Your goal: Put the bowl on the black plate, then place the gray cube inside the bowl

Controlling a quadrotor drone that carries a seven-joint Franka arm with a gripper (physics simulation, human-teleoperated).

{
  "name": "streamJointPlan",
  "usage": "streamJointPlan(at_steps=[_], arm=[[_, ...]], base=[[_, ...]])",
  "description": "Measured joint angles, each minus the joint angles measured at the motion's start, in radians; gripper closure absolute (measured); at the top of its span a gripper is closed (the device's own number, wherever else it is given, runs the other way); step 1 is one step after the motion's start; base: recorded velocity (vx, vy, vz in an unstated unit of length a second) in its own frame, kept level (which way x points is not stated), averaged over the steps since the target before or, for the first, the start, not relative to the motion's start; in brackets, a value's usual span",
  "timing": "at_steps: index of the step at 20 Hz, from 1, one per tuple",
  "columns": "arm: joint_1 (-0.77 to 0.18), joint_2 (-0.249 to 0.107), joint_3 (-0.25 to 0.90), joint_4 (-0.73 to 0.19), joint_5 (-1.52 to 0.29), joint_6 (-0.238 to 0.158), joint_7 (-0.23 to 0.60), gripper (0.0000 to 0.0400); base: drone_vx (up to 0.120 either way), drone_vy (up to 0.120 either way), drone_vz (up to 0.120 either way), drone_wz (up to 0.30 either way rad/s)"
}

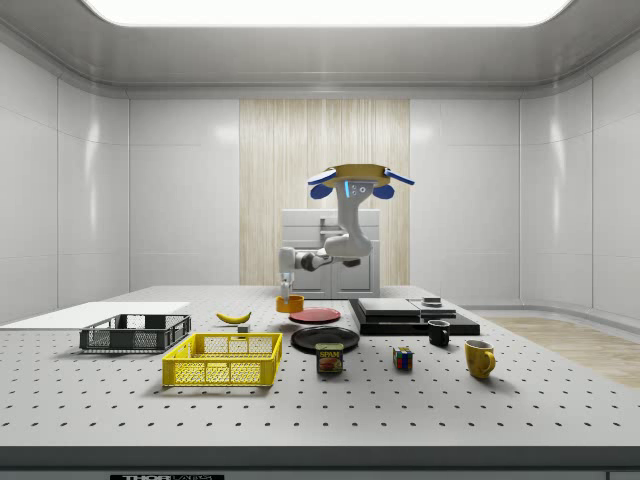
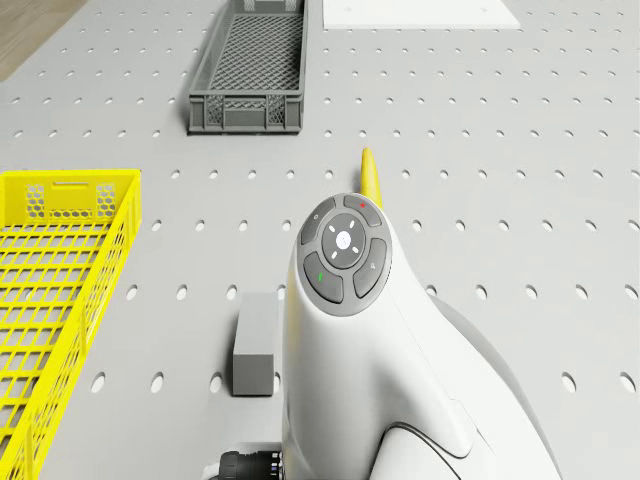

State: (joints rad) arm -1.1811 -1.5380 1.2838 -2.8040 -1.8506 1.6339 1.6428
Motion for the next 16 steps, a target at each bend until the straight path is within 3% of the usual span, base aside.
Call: streamJointPlan(at_steps=[16], arm=[[-0.002, -0.005, 0.0, 0.0, 0.002, 0.005, 0.001, 0.03]], base=[[-0.12, 0.12, 0.0, 0.0]])
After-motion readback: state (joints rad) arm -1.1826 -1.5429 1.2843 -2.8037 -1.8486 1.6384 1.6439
